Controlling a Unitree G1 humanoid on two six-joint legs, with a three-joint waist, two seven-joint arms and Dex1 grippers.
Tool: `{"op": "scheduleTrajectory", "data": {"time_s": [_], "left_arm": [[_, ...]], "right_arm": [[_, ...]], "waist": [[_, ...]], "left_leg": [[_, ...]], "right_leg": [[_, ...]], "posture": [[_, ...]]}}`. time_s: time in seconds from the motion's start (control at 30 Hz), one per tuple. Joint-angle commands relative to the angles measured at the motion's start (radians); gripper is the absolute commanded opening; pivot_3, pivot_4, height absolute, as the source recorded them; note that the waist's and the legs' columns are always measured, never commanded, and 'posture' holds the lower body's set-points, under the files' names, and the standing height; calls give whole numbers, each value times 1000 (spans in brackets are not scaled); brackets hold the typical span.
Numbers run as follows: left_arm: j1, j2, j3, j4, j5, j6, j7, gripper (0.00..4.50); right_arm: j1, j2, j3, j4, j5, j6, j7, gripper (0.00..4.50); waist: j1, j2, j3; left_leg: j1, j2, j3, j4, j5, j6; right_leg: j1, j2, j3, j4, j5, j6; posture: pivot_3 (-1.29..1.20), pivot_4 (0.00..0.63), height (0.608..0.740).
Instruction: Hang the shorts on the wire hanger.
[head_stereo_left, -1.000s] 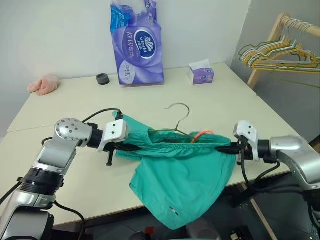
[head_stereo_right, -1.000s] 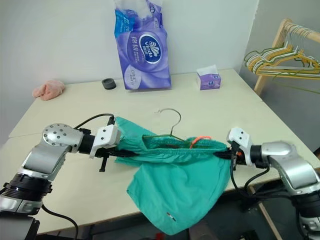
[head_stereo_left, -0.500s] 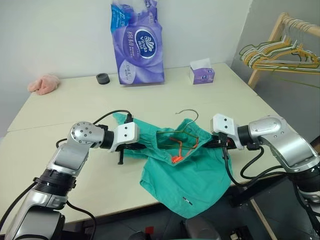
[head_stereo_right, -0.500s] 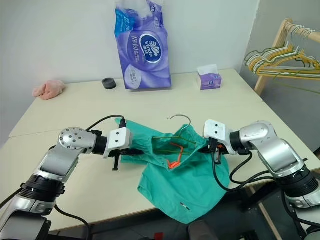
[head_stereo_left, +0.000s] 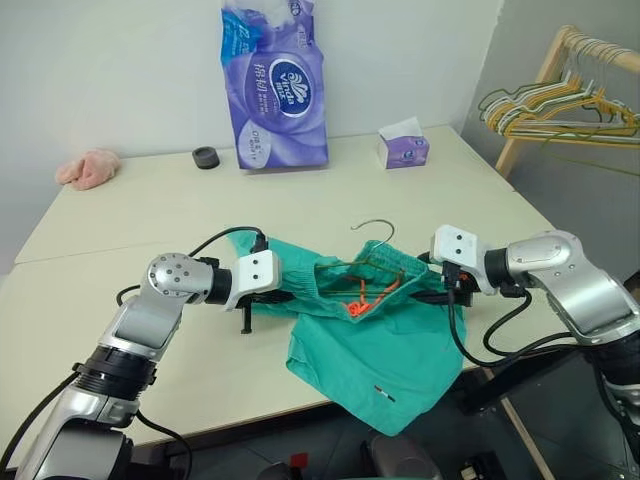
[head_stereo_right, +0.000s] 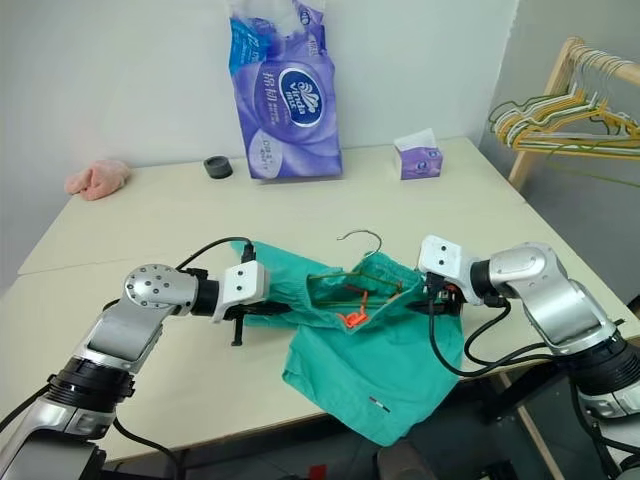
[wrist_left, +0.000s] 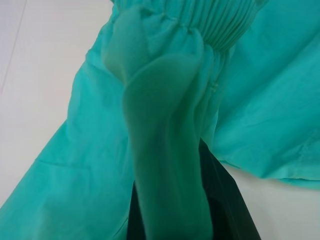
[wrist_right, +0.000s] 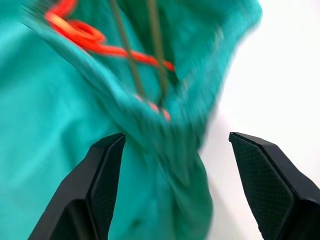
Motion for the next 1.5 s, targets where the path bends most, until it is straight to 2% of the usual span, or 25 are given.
{"op": "scheduleTrajectory", "data": {"time_s": [0.03, 0.17, 0.33, 0.47, 0.7, 0.73, 0.83, 0.87, 1.03, 1.17, 1.3, 1.5], "left_arm": [[-12, 3, 9, -37, -9, -6, 1, 0], [-8, 8, 12, -44, -10, -1, 1, 0], [-3, 13, 17, -53, -16, 7, -2, 0], [-1, 14, 22, -56, -24, 15, -3, 0], [3, -3, 48, -48, -53, 27, 15, 0], [4, -10, 56, -45, -67, 37, 17, 0], [-9, -40, 83, -6, -103, 86, 36, 0], [-14, -49, 95, 14, -120, 99, 34, 549], [-41, -68, 154, 66, -185, 165, 46, 1935], [-78, -40, 209, 138, -246, 231, 23, 3205], [-96, 9, 212, 204, -254, 232, -45, 4411], [-110, 20, 151, 243, -189, 128, -94, 4411]], "right_arm": [[-25, 24, 31, 48, -31, -57, 29, 3555], [-45, 65, 77, 119, -52, -107, 75, 3555], [-101, 167, 122, 246, -98, -146, 69, 3555], [-115, 200, 124, 281, -107, -140, 90, 2659], [-98, 197, 108, 238, -91, -114, 125, 183], [-97, 193, 104, 226, -87, -106, 131, 63], [-94, 182, 86, 195, -74, -88, 149, 63], [-93, 176, 80, 182, -69, -84, 155, 0], [-77, 141, 57, 119, -46, -53, 176, 0], [-53, 92, 38, 68, -22, -25, 195, 0], [-38, 50, 22, 35, 4, 2, 215, 0], [-36, 22, 20, 15, 15, 17, 227, 0]], "waist": [[0, 0, 0], [-1, 0, 0], [-8, 0, 0], [-9, 0, 0], [-12, 0, 0], [-13, 0, 0], [-12, 1, -1], [-12, 1, -1], [-18, 0, -1], [-19, 0, -1], [-25, 1, -1], [-23, 1, -1]], "left_leg": [[0, 0, 0, 0, 0, 0], [0, 0, 0, 0, 0, 0], [0, 0, -1, 0, 0, 0], [0, 0, -1, 0, 0, 0], [0, 0, -1, 0, 0, 0], [0, 0, -1, 0, 0, 0], [0, -1, -2, 0, 0, 0], [0, -1, -2, 0, 0, 0], [0, 0, -3, 0, 0, 0], [0, -1, -3, 0, 0, 0], [0, -1, -4, 0, 0, 0], [0, -1, -4, 0, 0, 0]], "right_leg": [[0, 0, 0, 0, 0, 0], [0, 0, 0, 0, 0, 0], [0, 0, 0, 0, 0, 0], [0, 0, -1, 1, 0, 0], [0, 0, -1, 1, 0, 0], [0, 0, -1, 1, 0, 0], [0, -1, -1, 0, 0, 0], [0, -1, -1, 0, 0, 0], [0, -1, -2, 1, 0, 0], [0, -1, -3, 1, 0, 0], [0, -1, -3, 1, 0, 0], [0, -1, -3, 0, 0, 0]], "posture": [[-352, 44, 740], [-347, 41, 740], [-336, 36, 740], [-336, 36, 740], [-331, 34, 740], [-331, 34, 740], [-336, 31, 740], [-336, 31, 740], [-346, 29, 740], [-354, 28, 740], [-357, 29, 740], [-368, 26, 740]]}}
